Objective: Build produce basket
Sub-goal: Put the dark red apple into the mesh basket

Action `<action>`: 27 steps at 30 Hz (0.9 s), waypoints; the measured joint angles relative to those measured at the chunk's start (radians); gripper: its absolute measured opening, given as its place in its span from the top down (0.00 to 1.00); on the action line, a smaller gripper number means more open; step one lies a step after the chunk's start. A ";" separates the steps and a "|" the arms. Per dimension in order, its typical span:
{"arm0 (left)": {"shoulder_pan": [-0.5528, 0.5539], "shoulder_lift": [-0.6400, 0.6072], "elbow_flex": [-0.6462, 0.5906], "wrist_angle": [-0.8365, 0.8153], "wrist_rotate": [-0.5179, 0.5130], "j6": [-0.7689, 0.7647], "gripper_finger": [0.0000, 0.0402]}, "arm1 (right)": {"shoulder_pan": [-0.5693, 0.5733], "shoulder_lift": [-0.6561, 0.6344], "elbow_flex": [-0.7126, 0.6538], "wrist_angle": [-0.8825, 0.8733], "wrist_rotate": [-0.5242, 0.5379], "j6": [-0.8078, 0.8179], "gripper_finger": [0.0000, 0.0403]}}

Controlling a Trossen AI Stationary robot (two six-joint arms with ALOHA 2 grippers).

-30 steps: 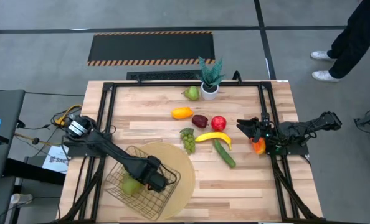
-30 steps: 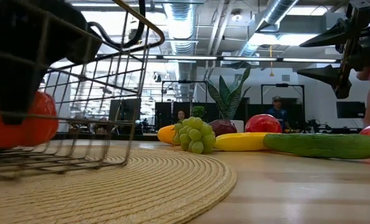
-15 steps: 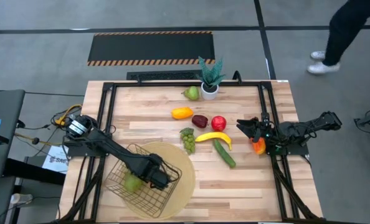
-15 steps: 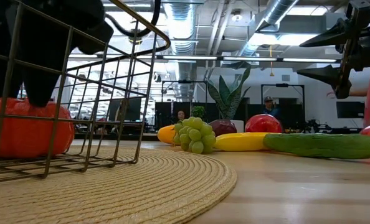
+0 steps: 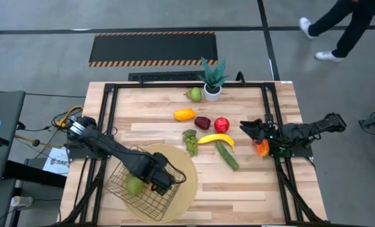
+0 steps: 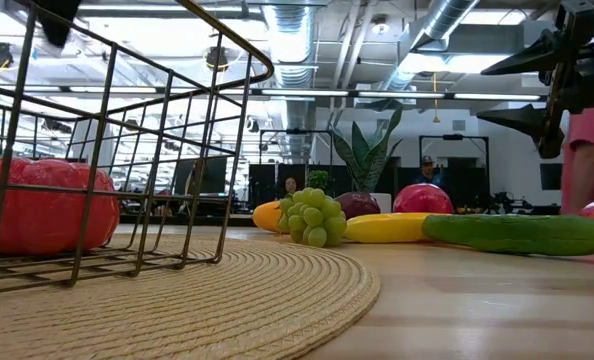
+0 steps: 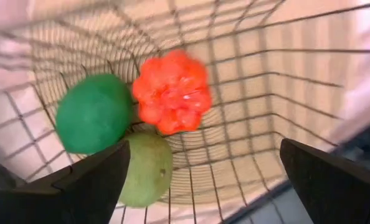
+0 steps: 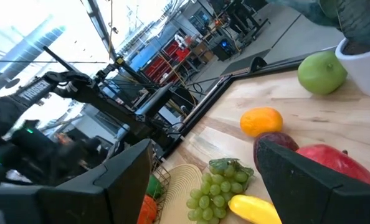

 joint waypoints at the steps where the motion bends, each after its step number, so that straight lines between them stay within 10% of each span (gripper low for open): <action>1: 0.010 0.000 0.044 -0.036 -0.026 0.016 0.01 | 0.000 0.000 0.001 0.014 0.000 0.000 0.23; 7: 0.127 0.000 0.218 -0.065 -0.243 0.127 0.01 | 0.000 0.000 0.131 -0.013 -0.004 -0.157 0.23; 14: 0.349 0.013 0.226 0.170 -0.321 0.437 0.01 | -0.001 0.133 0.448 -0.435 0.030 -0.240 0.23; 27: 0.623 0.235 0.223 0.586 -0.075 1.246 0.01 | 0.001 0.330 0.633 -0.717 -0.007 -0.135 0.23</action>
